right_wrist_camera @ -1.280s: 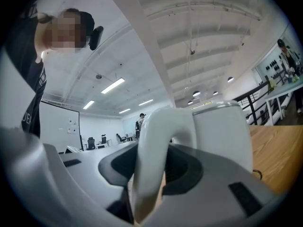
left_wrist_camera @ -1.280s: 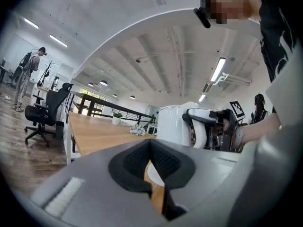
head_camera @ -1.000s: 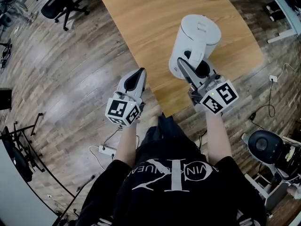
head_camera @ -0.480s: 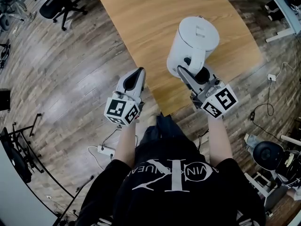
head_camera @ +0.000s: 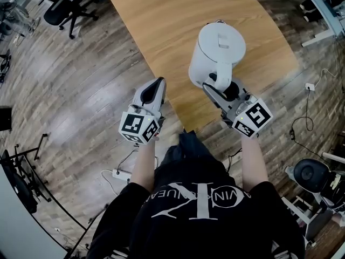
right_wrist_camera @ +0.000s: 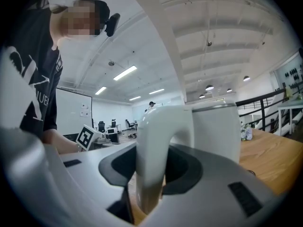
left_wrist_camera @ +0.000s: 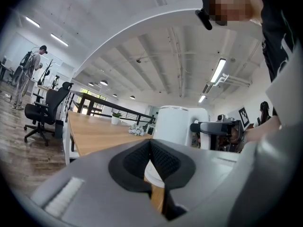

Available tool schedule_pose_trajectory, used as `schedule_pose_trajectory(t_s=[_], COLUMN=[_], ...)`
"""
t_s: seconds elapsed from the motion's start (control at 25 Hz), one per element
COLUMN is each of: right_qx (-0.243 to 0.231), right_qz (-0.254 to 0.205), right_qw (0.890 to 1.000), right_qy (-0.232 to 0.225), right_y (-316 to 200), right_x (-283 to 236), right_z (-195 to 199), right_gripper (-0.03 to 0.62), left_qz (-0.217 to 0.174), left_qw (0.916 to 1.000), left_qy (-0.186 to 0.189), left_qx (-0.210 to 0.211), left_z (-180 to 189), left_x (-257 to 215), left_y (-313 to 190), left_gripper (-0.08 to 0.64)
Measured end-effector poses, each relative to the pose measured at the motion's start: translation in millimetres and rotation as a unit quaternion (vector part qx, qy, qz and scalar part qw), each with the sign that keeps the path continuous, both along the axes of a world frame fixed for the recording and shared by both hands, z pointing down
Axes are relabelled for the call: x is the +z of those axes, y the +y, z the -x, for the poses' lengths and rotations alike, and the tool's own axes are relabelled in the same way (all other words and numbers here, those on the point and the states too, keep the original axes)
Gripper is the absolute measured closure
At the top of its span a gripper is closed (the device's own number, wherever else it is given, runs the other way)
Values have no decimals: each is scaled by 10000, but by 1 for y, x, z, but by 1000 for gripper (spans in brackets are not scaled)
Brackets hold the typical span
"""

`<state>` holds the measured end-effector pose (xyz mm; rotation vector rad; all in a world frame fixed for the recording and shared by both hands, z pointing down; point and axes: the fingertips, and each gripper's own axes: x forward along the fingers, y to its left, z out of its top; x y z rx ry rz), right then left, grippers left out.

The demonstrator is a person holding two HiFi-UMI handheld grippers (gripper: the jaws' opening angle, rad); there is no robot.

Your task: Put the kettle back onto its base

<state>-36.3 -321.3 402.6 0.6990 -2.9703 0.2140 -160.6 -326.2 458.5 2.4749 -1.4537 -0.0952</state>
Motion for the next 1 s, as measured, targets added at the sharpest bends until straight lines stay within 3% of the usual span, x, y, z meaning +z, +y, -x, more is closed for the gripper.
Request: schedule_pose_trajectory(t_s=[0.28,0.48,1.0], right_qx=[-227,-466,141], right_qz=[58,159,82], right_qw=[9995,9966,9980], right_qy=[212,664,603], right_y=[7,15,11], right_x=[4,20,27], right_z=[-11,-15,-14], right_gripper=[454,454,454], left_qz=[-24,-67,-85], left_qw=[10000,10000,10000], left_qy=[10,15,16], left_qx=[-41,-28,4], left_z=[5,7,1], left_x=[-3,-5,-9], left_y=[3,7,12], left_gripper=[549,549,549])
